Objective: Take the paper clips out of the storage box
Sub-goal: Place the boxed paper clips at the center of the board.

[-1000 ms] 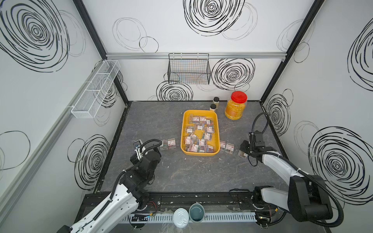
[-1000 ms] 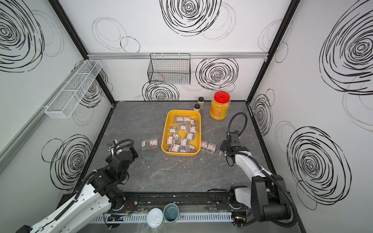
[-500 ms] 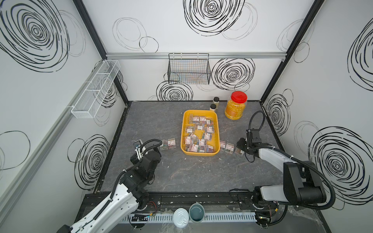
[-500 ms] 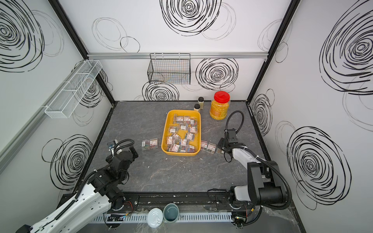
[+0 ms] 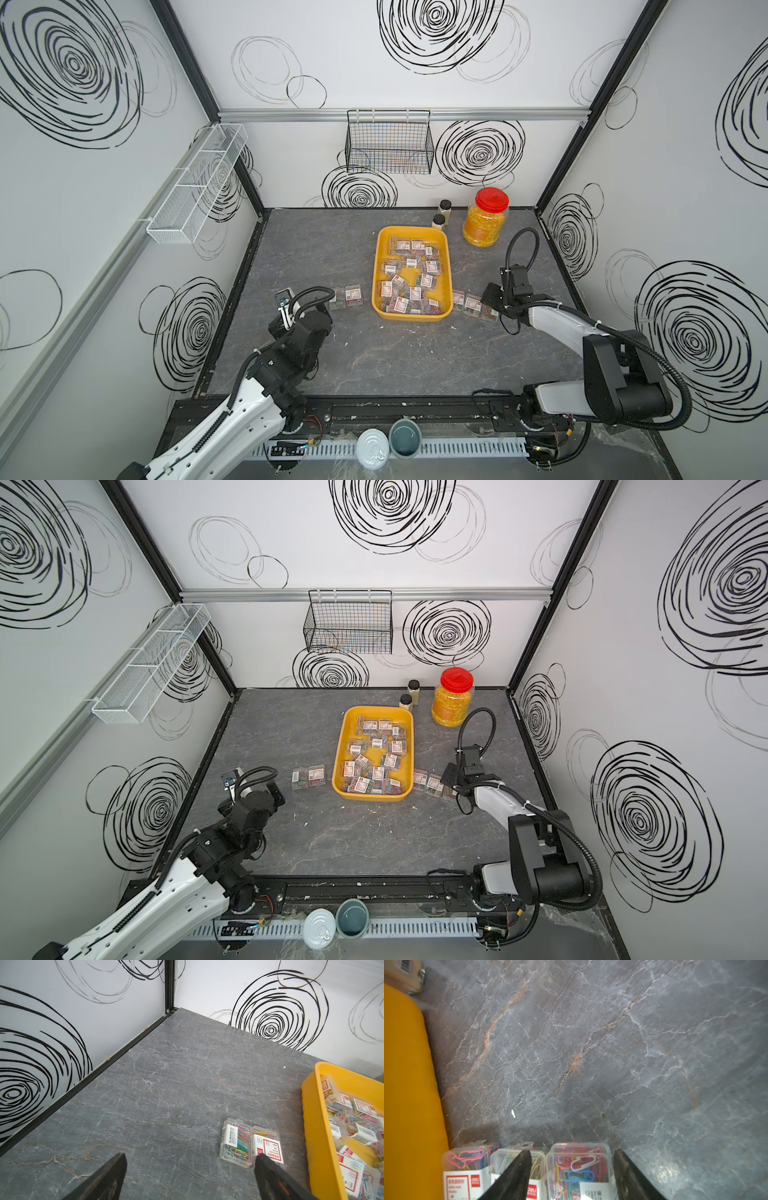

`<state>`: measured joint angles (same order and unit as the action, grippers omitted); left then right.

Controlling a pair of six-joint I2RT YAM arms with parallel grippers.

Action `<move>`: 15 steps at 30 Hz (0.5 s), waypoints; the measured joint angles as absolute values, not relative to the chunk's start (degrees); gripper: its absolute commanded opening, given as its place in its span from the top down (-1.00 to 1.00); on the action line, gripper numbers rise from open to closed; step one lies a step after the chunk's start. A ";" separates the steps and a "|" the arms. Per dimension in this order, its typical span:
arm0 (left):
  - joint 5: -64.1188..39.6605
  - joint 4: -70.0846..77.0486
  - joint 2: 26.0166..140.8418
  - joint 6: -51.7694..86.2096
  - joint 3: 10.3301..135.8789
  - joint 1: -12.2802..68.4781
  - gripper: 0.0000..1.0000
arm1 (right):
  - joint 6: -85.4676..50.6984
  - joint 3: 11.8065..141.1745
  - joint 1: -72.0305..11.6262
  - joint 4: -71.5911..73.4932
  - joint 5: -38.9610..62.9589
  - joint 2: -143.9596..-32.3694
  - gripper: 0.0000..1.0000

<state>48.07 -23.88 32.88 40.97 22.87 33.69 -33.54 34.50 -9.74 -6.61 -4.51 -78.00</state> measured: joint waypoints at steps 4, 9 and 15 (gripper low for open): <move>48.07 -23.88 32.91 40.97 22.87 33.69 -0.98 | -34.52 33.58 -9.74 -6.00 -3.86 -76.36 -0.42; 48.07 -23.88 32.91 40.97 22.87 33.69 -0.98 | -36.42 31.22 -9.74 -3.81 -2.26 -74.02 -0.44; 48.07 -23.88 32.91 40.97 22.87 33.69 -0.98 | -38.39 29.06 -9.74 -2.31 -1.54 -71.90 -0.47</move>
